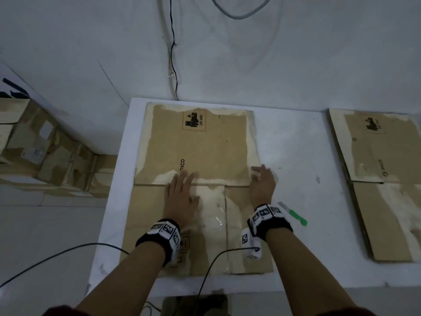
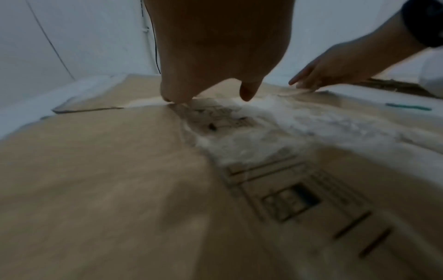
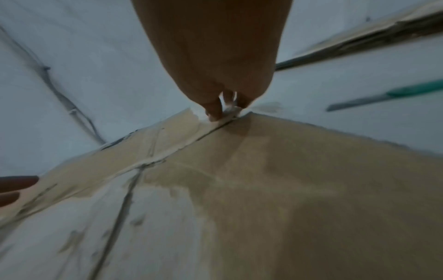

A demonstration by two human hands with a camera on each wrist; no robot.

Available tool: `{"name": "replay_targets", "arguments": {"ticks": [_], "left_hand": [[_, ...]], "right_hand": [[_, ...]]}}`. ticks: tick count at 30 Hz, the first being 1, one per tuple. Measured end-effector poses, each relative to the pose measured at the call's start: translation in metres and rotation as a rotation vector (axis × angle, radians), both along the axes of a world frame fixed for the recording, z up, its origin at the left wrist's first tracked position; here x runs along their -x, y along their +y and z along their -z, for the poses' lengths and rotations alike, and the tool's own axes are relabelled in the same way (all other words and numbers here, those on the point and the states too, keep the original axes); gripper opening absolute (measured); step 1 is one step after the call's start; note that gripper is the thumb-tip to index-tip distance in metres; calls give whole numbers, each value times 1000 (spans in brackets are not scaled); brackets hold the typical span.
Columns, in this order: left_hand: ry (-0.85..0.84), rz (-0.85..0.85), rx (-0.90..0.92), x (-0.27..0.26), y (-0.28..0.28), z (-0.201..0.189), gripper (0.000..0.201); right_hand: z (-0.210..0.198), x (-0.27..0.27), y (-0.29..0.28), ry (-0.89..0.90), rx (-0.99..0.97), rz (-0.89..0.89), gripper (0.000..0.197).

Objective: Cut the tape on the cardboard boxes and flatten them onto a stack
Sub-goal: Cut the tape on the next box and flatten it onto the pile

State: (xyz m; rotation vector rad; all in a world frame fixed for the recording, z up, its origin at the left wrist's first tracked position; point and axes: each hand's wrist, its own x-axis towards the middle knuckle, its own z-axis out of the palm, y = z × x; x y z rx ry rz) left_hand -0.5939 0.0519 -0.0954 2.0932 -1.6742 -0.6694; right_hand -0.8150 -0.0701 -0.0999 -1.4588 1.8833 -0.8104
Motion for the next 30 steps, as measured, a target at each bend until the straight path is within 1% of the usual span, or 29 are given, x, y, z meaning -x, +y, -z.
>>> {"name": "replay_targets", "arguments": {"ticks": [2, 3, 4, 6, 7, 8, 10, 11, 20, 24, 26, 30], "left_hand": [[-116, 79, -63, -10, 9, 10, 73], [-159, 110, -56, -12, 13, 17, 74], [-192, 131, -37, -12, 16, 21, 74], [-226, 124, -17, -10, 18, 28, 70], [-242, 114, -14, -9, 17, 29, 69], [-266, 105, -15, -7, 17, 29, 68], [-294, 97, -8, -5, 18, 28, 66], [-299, 92, 1, -5, 19, 28, 66], [-276, 69, -23, -5, 18, 30, 66], [-228, 38, -7, -5, 18, 22, 59], [-185, -2, 6, -7, 11, 18, 57], [-200, -27, 2, -12, -17, 20, 57]], "right_hand": [[0, -8, -4, 285, -68, -81, 37], [0, -14, 1, 400, -76, -108, 41], [-1, -20, 12, 469, -50, -109, 44], [3, -32, 41, 548, 26, -128, 50], [9, -36, 56, 579, 41, -178, 54], [15, -38, 70, 602, 46, -265, 58], [22, -38, 86, 623, 54, -387, 58], [23, -37, 88, 621, 47, -400, 58], [24, -38, 84, 579, 19, -389, 59], [22, -37, 85, 564, 25, -391, 58], [19, -39, 82, 572, 34, -399, 59], [19, -55, 53, 593, 80, -481, 62]]}}
